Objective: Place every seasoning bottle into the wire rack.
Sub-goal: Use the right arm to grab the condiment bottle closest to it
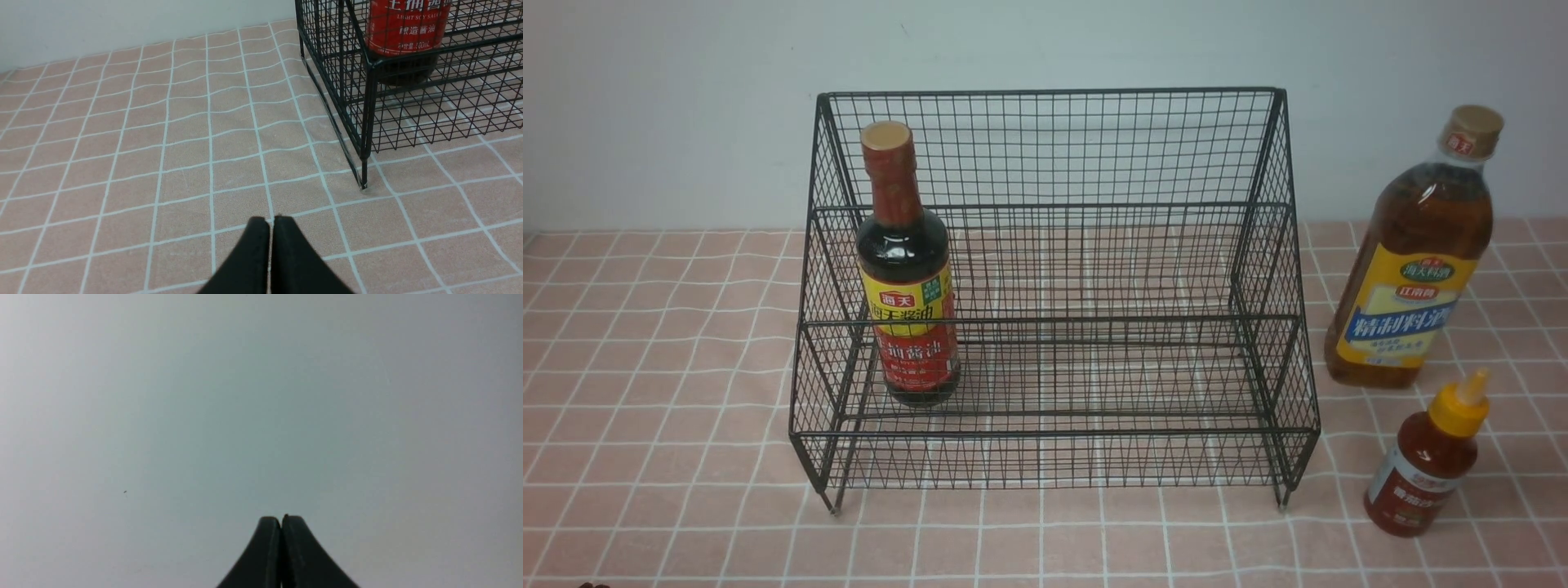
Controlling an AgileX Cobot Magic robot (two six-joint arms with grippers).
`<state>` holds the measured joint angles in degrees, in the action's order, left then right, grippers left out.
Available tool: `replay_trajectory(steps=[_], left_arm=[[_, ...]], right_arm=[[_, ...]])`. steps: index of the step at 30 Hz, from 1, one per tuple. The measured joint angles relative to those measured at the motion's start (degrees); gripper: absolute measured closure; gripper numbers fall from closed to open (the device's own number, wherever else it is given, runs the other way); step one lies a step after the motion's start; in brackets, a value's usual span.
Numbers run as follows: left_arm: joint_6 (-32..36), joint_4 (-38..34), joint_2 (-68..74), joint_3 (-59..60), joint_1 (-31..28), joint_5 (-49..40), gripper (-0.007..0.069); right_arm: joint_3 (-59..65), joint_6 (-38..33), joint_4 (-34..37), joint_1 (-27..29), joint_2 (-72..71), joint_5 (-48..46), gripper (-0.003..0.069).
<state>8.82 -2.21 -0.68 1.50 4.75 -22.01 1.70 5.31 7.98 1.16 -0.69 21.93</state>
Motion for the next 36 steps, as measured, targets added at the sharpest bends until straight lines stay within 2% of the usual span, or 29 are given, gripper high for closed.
replay_trajectory(steps=[4, 8, 13, 15, 16, 21, 26, 30, 33, 34, 35, 36], left_arm=[[0.00, 0.00, 0.00, 0.00, 0.00, 0.00, 0.0631], [0.00, 0.00, 0.00, 0.00, 0.00, 0.00, 0.0631], [0.00, 0.00, 0.00, 0.00, 0.00, 0.00, 0.0631], [0.00, 0.00, 0.00, 0.00, 0.00, 0.00, 0.0631], [0.00, 0.00, 0.00, 0.00, 0.00, 0.00, 0.0631], [0.00, 0.00, 0.00, 0.00, 0.00, 0.00, 0.0631], [0.00, 0.00, 0.00, 0.00, 0.00, 0.00, 0.0631], [0.00, 0.00, 0.00, 0.00, 0.00, 0.00, 0.0631], [0.00, 0.00, 0.00, 0.00, 0.00, 0.00, 0.0631], [0.00, 0.00, 0.00, 0.00, 0.00, 0.00, 0.0631], [0.00, 0.00, 0.00, 0.00, 0.00, 0.00, 0.0631], [0.00, 0.00, 0.00, 0.00, 0.00, 0.00, 0.0631]], right_arm=[[-1.30, 1.40, 1.04, 0.00, 0.00, -1.94, 0.0673], [-11.38, 7.40, 0.28, 0.00, 8.07, -1.65, 0.0673], [-20.21, 14.10, -5.93, 0.00, 19.90, -0.92, 0.0673], [-21.80, 16.96, -9.85, 0.00, 24.78, -0.79, 0.0673], [-22.39, 19.12, -14.20, -0.06, 30.23, -0.95, 0.0673], [-21.04, 18.38, -18.12, -2.36, 39.62, -2.97, 0.0673], [-16.04, 13.00, -16.11, -5.05, 45.62, 0.34, 0.0641], [-12.30, 11.08, -15.59, -5.76, 50.35, 5.05, 0.0549], [-11.39, 10.57, -15.36, -5.76, 54.96, 8.72, 0.0429], [-11.33, 10.55, -15.36, -5.76, 55.26, 9.51, 0.0412], [-11.33, 10.42, -15.36, -5.76, 56.90, 10.73, 0.0368], [-11.30, 9.98, -15.36, -5.76, 60.03, 12.64, 0.0295]])
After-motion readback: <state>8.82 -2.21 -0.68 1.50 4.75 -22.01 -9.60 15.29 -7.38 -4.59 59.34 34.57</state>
